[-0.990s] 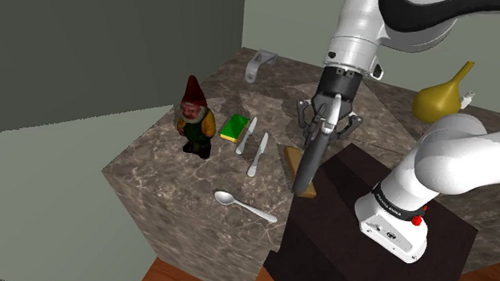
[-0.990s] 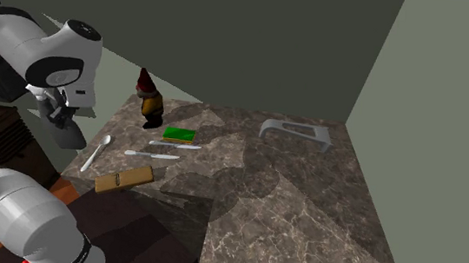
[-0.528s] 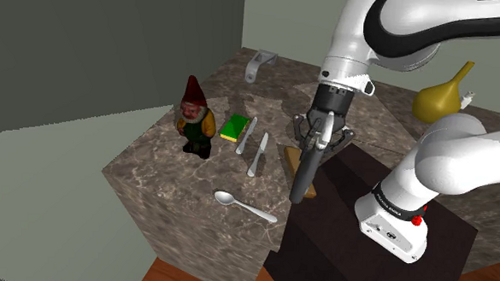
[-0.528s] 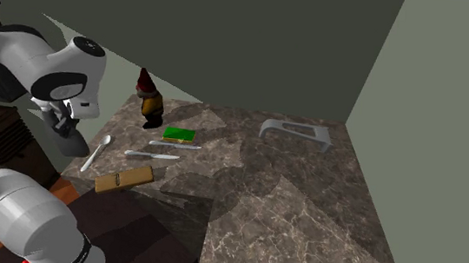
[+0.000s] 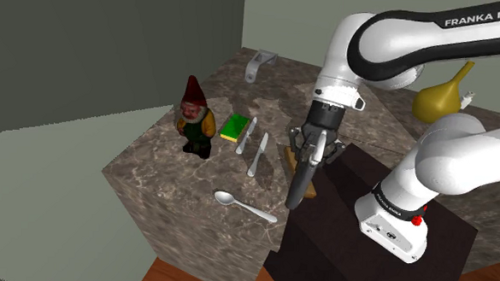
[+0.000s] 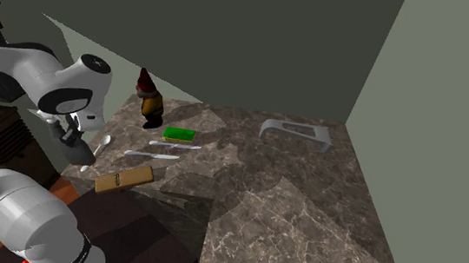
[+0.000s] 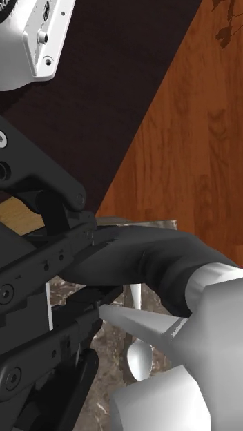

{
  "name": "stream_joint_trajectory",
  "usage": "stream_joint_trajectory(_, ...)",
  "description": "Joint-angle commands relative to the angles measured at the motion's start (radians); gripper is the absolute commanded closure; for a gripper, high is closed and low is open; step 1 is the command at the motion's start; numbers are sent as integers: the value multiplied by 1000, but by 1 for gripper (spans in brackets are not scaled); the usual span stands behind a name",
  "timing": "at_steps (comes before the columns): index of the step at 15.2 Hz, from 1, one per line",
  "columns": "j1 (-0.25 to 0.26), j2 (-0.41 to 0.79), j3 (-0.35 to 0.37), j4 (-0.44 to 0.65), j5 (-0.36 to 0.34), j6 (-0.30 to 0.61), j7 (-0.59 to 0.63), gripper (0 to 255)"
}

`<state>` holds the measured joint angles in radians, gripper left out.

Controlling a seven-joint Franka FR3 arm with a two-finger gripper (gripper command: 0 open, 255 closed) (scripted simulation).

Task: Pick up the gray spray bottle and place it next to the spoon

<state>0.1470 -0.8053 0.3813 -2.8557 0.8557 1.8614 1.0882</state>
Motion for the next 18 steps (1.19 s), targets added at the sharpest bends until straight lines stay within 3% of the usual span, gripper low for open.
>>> stream_joint_trajectory(1, 4, 18, 14, -15, 18, 31, -15, 255)
stream_joint_trajectory(13, 19, 169, 84, -83, 128, 223, -133, 255)
stream_joint_trajectory(18, 19, 170, 83, -83, 128, 223, -133, 255)
